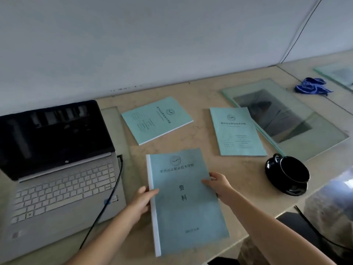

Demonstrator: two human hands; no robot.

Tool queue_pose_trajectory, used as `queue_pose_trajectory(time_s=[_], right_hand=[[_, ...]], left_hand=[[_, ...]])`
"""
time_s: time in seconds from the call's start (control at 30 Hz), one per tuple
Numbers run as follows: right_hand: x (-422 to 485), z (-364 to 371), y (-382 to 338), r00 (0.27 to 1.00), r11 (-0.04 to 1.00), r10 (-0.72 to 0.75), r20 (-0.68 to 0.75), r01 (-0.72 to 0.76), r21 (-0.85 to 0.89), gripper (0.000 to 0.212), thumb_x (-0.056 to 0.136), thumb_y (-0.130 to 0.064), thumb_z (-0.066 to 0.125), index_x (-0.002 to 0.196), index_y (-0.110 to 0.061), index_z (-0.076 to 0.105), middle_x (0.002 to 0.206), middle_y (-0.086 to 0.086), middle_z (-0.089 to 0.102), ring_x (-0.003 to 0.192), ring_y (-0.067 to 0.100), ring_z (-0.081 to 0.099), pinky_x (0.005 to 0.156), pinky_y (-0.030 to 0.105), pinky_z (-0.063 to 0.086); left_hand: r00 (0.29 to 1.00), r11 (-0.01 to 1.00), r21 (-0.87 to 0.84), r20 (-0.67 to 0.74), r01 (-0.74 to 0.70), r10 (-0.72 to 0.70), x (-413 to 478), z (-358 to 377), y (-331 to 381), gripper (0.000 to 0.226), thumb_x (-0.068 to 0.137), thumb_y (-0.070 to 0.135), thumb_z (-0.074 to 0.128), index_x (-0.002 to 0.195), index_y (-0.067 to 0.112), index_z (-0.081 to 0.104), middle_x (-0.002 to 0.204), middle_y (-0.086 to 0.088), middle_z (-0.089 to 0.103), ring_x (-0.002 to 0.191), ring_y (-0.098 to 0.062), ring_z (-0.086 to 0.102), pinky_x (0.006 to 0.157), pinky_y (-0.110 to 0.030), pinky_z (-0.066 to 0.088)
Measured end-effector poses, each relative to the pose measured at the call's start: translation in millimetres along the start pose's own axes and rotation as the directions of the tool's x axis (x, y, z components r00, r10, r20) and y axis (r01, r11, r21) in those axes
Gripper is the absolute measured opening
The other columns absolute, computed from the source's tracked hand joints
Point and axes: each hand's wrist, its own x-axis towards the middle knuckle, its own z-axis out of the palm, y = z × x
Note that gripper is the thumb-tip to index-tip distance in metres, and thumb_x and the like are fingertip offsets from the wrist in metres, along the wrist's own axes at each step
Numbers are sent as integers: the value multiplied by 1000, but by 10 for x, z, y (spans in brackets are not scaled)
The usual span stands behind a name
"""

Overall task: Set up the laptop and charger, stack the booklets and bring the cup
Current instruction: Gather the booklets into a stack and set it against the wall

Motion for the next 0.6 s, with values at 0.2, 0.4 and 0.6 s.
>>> queue_pose_trajectory(time_s=[0.2,0.4,0.6], right_hand=[[345,19,-156,995,997,21,98,-14,-71,21,86,-3,65,107,-5,63,94,13,71,80,30,70,66,38,60],[582,-212,-192,976,982,37,217,5,-191,23,88,-3,62,111,-5,62,100,15,71,86,31,70,72,41,59],[733,-369,-372,913,911,130,386,44,-411,24,93,-5,54,116,-5,59,98,9,69,78,19,69,55,27,56]], left_hand=[[999,999,25,-28,23,-23,5,-37,60,20,91,17,58,110,13,55,124,-7,54,103,-17,54,87,-23,44],[996,1000,20,-83,14,-13,-83,127,68,32,91,17,59,122,9,54,124,-8,55,102,-13,55,93,-30,46],[995,995,104,-102,-9,20,-141,265,96,40,92,25,57,128,8,52,130,-5,57,107,-13,57,94,-29,48]])
